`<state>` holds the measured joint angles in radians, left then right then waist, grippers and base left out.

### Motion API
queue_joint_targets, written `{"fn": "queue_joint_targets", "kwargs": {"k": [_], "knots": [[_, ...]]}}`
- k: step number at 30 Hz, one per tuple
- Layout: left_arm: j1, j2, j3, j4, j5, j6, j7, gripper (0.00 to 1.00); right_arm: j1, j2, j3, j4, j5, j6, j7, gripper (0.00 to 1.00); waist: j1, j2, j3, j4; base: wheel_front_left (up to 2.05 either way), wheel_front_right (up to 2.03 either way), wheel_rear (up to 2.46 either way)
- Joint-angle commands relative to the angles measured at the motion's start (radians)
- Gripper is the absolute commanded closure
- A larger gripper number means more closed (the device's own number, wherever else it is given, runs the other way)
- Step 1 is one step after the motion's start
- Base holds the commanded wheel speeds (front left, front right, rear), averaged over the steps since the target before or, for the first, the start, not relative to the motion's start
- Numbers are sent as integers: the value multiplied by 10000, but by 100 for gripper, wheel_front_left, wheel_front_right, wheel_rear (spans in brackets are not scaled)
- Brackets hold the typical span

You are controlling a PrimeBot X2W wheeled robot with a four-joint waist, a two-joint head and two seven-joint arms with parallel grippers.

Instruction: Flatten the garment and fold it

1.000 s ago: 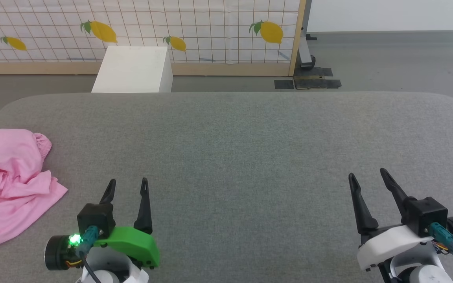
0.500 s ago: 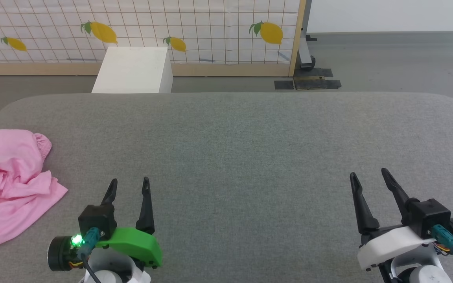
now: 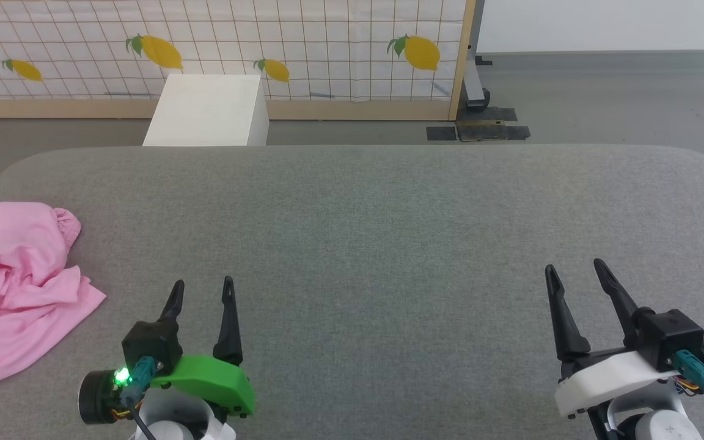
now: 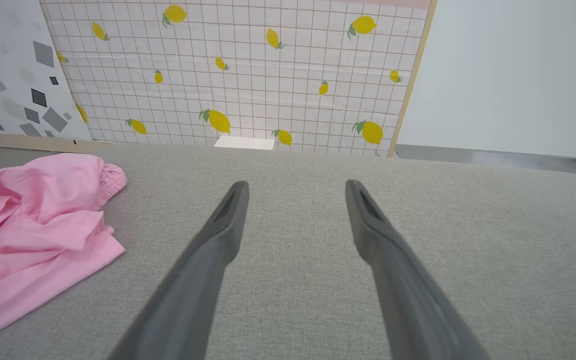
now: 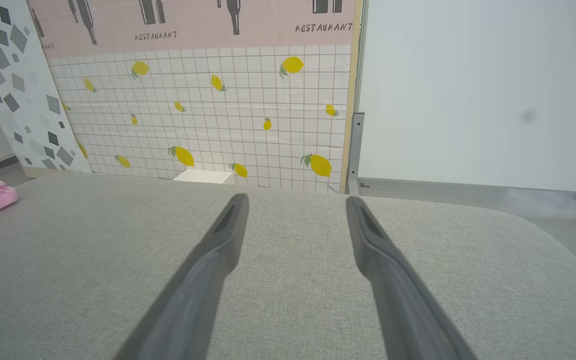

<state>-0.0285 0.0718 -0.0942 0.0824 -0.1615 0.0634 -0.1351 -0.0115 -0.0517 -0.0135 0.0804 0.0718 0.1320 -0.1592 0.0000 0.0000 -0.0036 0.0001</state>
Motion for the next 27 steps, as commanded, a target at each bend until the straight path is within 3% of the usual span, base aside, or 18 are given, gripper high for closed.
{"fn": "queue_joint_targets", "kwargs": {"k": [1, 27], "knots": [[-220, 108, -52, 30, -132, 92, -110, 0, -185, 9, -29, 55, 97, -9, -121, 0, 0, 0, -5, 1, 0, 0, 0], [-349, 363, -489, 315, -681, 525, -556, 0, -293, 13, -30, 401, 328, -11, -588, 0, 0, 0, -60, 57, 0, 0, 0]]}}
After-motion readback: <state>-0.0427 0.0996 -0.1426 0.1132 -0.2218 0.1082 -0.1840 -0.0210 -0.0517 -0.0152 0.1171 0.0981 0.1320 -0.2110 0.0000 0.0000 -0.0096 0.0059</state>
